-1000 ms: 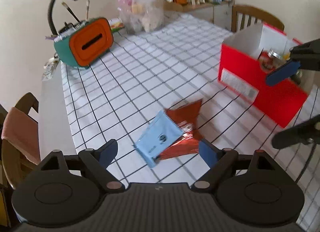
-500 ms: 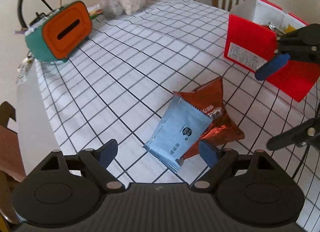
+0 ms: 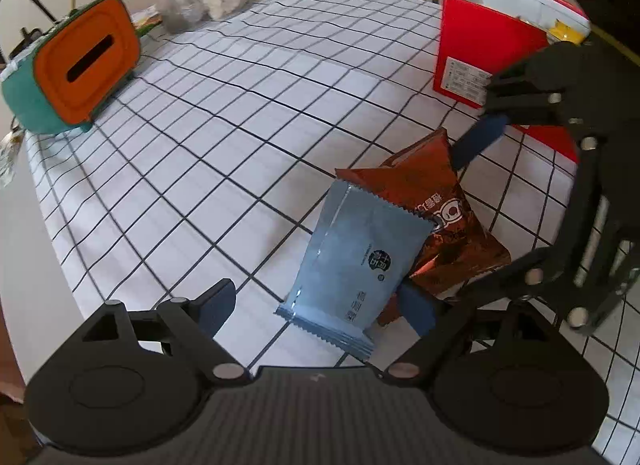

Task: Organize snacks
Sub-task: 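Grasp the light blue packet with the left gripper while the right gripper grasps the brown chip bag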

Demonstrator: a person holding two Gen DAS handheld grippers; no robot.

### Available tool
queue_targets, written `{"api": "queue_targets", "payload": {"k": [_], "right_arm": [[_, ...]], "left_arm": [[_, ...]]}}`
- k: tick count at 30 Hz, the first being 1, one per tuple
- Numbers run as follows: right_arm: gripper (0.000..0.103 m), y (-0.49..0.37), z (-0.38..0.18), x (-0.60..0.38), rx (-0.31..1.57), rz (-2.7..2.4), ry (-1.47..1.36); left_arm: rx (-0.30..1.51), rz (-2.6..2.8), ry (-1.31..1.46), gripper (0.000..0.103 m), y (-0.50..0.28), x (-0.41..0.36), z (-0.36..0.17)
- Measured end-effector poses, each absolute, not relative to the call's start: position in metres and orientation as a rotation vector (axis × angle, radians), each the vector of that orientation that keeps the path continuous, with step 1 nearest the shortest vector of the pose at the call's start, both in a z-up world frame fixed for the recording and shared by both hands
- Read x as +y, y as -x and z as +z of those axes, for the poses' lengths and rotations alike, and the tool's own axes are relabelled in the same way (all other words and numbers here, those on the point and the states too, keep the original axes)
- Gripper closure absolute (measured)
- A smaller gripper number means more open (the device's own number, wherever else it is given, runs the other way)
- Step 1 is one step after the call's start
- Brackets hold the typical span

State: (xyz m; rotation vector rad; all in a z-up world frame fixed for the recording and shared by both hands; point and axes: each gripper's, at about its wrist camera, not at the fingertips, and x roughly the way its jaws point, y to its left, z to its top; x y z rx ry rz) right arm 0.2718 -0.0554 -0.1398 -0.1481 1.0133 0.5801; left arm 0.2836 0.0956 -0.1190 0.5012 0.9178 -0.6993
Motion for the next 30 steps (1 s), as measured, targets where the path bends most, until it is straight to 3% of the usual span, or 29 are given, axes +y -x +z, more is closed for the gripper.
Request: {"api": "queue_targets", "payload": {"k": [5,9,12,17,23,30], "right_arm": [[0.009,-0.282,-0.146,-0.055,1.005,0.581,0.123],[0.016,-0.285,-0.148,-0.055,0.992,0.604,0.1],[0.024,-0.283,-0.148,-0.054,0.967,0.613,0.116],[0.047,-0.284,-0.147,-0.062,0.94,0.588,0.092],[0.059,-0.28,-0.144,-0.069,0.922,0.579,0.044],[0.066,-0.266,-0.136,-0.068,0.883,0.546,0.04]], "left_arm": [[0.926,-0.702,-0.505,0.017,-0.29,0.094,-0.124],[0.929,-0.712,-0.498,0.029,-0.29,0.093,-0.126],[0.936,-0.724,-0.472,0.042,-0.291,0.093,-0.127],[0.939,-0.719,-0.426,0.054,-0.29,0.094,-0.126],[0.947,-0.662,-0.377,0.055,-0.288,0.097,-0.124],[0.965,-0.576,-0.302,0.055,-0.283,0.103,-0.123]]}}
